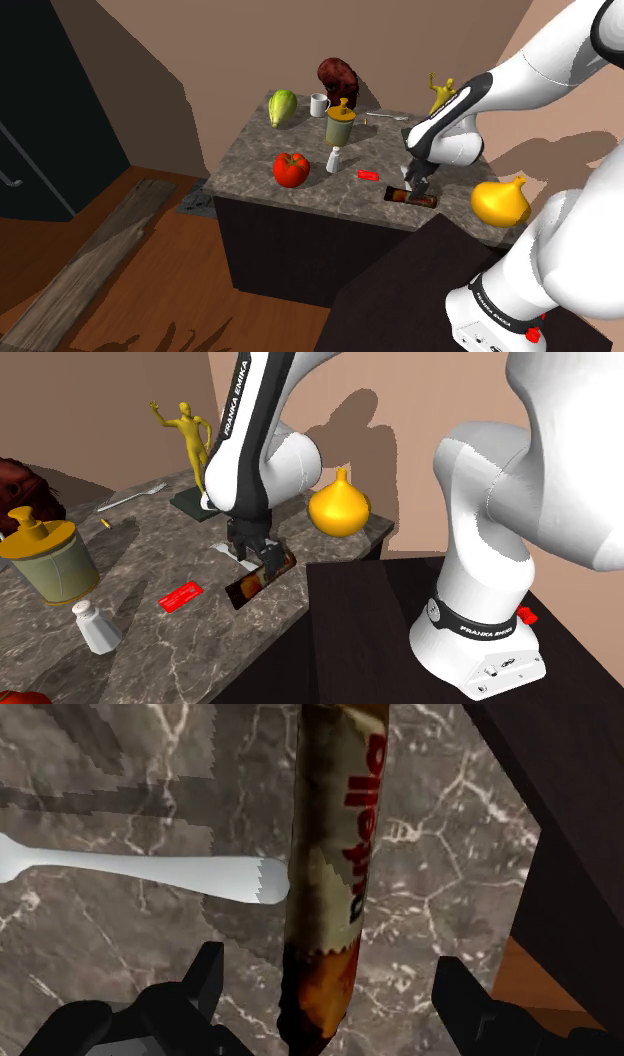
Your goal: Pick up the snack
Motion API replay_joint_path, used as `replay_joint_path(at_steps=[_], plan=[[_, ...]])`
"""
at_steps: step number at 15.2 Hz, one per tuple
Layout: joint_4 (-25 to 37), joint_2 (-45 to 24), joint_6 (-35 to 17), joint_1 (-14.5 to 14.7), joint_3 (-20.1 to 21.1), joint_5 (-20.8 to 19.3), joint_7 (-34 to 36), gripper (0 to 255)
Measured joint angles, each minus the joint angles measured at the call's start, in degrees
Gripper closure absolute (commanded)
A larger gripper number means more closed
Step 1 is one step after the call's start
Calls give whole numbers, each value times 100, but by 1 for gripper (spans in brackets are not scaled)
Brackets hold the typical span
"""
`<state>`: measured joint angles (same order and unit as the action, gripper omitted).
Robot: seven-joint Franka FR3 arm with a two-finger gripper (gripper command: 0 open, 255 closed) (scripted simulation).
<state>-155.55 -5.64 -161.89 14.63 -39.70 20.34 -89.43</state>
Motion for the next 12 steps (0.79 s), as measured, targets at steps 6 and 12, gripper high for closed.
replay_joint_path(at_steps=[6,12], plan=[[209,-691,-292,-556,848,1565,-1203,255],[280,-736,-445,-666,995,1806,-1367,255]])
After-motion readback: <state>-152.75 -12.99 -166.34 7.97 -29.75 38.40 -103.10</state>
